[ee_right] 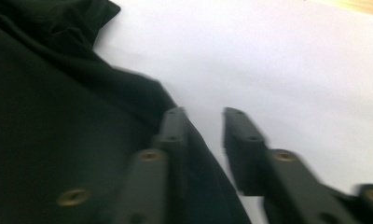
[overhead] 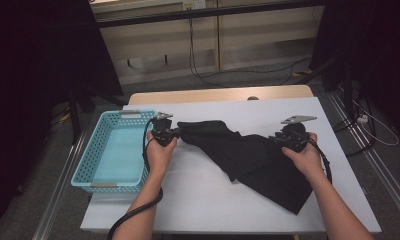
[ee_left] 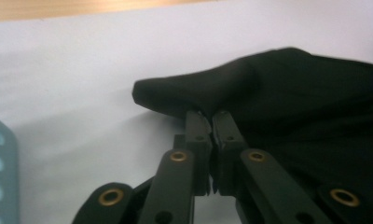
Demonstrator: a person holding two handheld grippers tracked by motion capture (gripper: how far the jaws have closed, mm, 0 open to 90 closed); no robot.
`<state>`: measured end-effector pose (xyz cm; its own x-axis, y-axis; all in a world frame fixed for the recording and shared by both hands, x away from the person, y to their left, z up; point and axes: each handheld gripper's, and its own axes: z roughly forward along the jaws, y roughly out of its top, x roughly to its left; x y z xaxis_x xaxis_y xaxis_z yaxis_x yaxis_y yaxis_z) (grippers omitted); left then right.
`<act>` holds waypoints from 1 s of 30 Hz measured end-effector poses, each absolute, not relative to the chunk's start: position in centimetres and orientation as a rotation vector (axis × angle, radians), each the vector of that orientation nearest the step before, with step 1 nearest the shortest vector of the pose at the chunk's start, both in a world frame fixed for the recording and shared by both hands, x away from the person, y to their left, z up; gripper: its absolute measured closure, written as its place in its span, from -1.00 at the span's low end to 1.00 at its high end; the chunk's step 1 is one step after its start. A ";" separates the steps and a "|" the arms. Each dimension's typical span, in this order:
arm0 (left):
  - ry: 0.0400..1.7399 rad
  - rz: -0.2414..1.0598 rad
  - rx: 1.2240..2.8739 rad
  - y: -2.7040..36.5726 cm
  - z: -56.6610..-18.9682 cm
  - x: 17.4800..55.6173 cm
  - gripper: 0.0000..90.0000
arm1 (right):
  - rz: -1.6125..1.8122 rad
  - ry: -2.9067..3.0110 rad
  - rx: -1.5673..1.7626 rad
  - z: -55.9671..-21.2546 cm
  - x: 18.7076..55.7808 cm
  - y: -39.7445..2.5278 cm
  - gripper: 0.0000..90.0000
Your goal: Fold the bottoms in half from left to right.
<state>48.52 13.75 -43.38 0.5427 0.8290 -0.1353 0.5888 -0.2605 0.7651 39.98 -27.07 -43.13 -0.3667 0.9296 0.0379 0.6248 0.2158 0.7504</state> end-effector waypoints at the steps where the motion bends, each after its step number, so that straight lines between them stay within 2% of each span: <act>1: 1.145 0.372 1.977 13.7 -43.5 48.4 0.80 | 0.961 2.066 1.433 -43.0 39.5 -27.3 0.31; 3: 1.147 0.352 1.980 13.7 -43.8 48.2 0.71 | 0.962 2.070 1.433 -42.6 38.5 -28.0 0.24; 7: 1.132 0.336 1.991 13.5 -44.0 47.7 0.29 | 0.957 2.050 1.440 -42.2 36.3 -29.2 0.25; 12: 1.108 0.351 2.005 13.2 -43.9 46.9 -0.23 | 0.910 2.058 1.462 -42.7 34.3 -30.6 0.39; 15: 1.084 0.368 2.039 13.0 -43.6 46.6 -0.40 | 0.892 2.060 1.480 -42.9 33.4 -31.4 0.49; 20: 1.065 0.356 2.033 13.1 -43.6 46.0 -0.57 | 0.891 2.020 1.478 -42.6 31.9 -32.8 0.60; 25: 1.027 0.354 2.051 13.0 -43.6 45.4 -0.61 | 0.871 1.939 1.497 -43.1 31.2 -33.5 0.43; 30: 0.997 0.357 2.057 12.5 -43.2 45.0 -0.62 | 0.852 1.990 1.514 -44.2 31.7 -33.0 0.53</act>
<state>45.03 12.54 -43.19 0.6489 0.7559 -0.0870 0.5283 -0.3653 0.7664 31.72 -32.96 -44.16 -0.2607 0.9653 -0.0140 0.6557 0.1877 0.7313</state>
